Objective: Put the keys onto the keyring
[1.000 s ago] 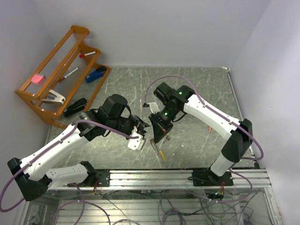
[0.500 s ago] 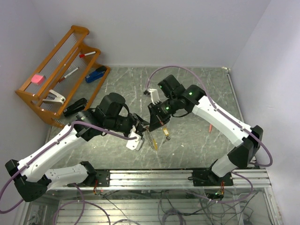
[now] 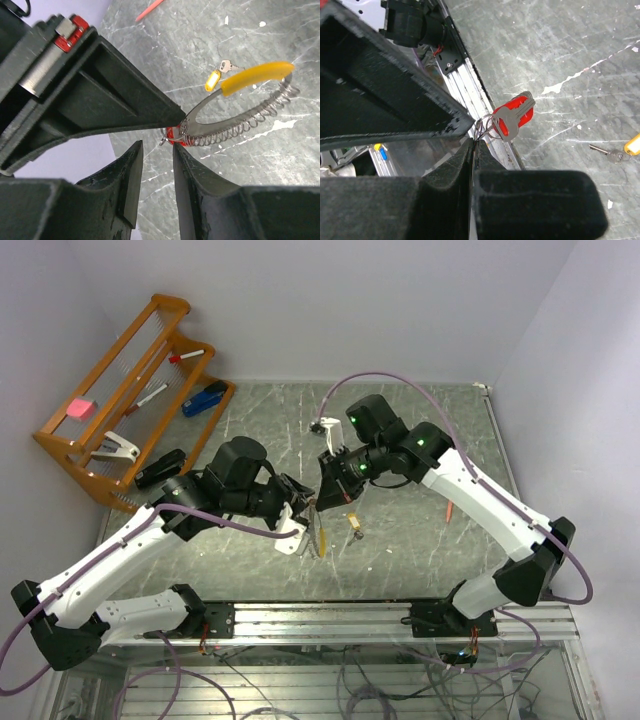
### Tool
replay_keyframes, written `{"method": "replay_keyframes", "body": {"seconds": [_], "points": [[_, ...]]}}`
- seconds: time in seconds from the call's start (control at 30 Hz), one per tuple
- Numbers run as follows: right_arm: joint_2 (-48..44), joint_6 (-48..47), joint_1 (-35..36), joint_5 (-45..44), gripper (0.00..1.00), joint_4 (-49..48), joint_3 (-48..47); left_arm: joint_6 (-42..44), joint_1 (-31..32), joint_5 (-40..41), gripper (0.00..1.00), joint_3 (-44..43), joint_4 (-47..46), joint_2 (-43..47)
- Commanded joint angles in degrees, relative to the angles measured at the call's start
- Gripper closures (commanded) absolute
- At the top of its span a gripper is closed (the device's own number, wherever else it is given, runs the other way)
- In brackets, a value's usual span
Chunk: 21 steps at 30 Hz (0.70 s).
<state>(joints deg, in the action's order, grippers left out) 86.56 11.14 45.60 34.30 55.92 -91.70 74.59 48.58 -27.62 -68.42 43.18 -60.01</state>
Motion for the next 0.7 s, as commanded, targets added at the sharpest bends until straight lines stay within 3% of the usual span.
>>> {"method": "replay_keyframes", "body": {"seconds": [0.0,0.37,0.67], "points": [[-2.88,0.0,0.18,1.74,1.0,-2.84,-1.33,0.76,-0.29,2.5,0.6,-0.22,-1.96,0.15],[-2.99,-0.52,0.2,3.57,1.0,-2.72,-1.42,0.29,-0.35,1.76,0.62,-0.8,-3.8,-0.53],[-3.43,-0.24,0.19,3.46,1.0,-3.57,-1.51,0.51,-0.36,0.72,0.81,-0.84,-2.84,-1.27]]}}
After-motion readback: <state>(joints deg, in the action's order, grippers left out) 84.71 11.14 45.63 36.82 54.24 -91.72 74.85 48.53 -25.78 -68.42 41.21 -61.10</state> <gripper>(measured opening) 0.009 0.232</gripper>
